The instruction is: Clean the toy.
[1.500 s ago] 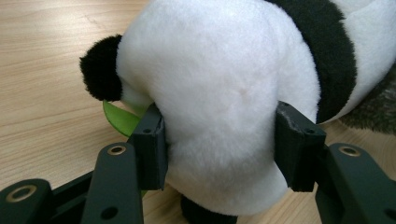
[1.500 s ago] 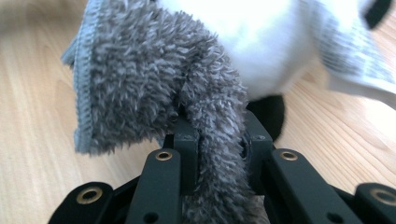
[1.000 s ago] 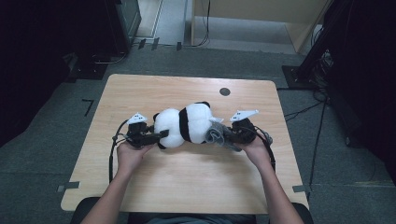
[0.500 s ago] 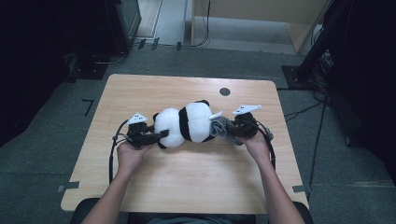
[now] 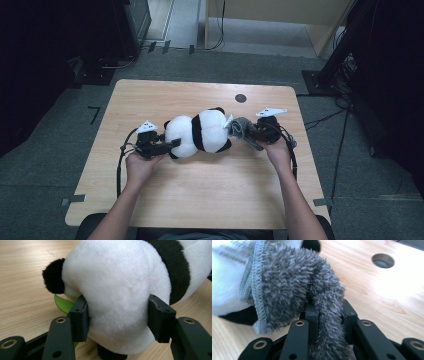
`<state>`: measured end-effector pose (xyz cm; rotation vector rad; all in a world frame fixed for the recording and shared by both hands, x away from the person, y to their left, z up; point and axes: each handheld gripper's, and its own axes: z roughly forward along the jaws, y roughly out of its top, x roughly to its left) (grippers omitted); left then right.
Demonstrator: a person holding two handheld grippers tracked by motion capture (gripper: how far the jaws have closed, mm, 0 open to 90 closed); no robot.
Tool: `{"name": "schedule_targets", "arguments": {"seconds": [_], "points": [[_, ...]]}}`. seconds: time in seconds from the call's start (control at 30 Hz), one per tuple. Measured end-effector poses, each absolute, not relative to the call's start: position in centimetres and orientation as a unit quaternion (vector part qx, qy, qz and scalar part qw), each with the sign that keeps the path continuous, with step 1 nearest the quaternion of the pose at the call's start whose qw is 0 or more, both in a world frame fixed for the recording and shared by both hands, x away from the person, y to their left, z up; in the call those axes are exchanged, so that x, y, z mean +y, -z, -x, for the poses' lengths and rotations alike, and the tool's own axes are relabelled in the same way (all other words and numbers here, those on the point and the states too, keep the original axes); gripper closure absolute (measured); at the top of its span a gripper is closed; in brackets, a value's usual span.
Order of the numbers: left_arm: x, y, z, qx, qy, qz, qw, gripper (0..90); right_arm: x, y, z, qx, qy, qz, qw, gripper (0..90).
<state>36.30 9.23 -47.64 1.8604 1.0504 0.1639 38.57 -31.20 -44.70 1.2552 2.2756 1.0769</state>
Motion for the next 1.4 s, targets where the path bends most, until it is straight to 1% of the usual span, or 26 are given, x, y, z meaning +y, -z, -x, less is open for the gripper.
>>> {"name": "schedule_targets", "arguments": {"seconds": [0.17,0.27,0.4,0.6,0.7,0.83,0.93,1.07,1.2,1.4], "points": [[9.3,47.7,-36.4,0.432,-0.064,-0.760,0.482,40.2,-32.0,43.5,-38.7,0.782,-0.376,-0.457,0.197,74.5],[9.3,47.7,-36.4,0.433,-0.064,-0.758,0.484,38.2,-32.0,43.1,-38.7,0.773,-0.389,-0.464,0.193,74.5],[9.3,47.8,-36.5,0.432,-0.065,-0.756,0.487,34.7,-30.6,43.2,-38.5,0.780,-0.391,-0.452,0.186,74.3],[9.4,48.1,-36.8,0.427,-0.068,-0.755,0.494,27.5,-27.9,44.0,-38.4,0.796,-0.388,-0.436,0.163,74.0],[9.2,48.4,-36.9,0.422,-0.072,-0.755,0.496,21.3,-26.7,44.9,-38.4,0.806,-0.378,-0.427,0.160,74.4],[9.3,48.1,-37.2,0.423,-0.066,-0.760,0.489,19.2,-26.9,45.0,-38.7,0.803,-0.381,-0.430,0.158,74.1],[9.7,47.9,-37.0,0.421,-0.066,-0.759,0.491,18.8,-27.3,44.9,-38.8,0.803,-0.381,-0.429,0.160,74.1],[10.5,47.5,-36.6,0.416,-0.087,-0.757,0.496,19.2,-27.6,44.7,-38.9,0.805,-0.379,-0.426,0.164,74.1],[12.1,47.2,-36.5,0.418,-0.106,-0.752,0.499,21.9,-28.0,44.7,-39.2,0.803,-0.381,-0.428,0.162,74.1],[13.8,47.4,-37.0,0.422,-0.124,-0.758,0.482,24.6,-28.0,44.8,-39.5,0.805,-0.380,-0.427,0.159,74.1]]}}
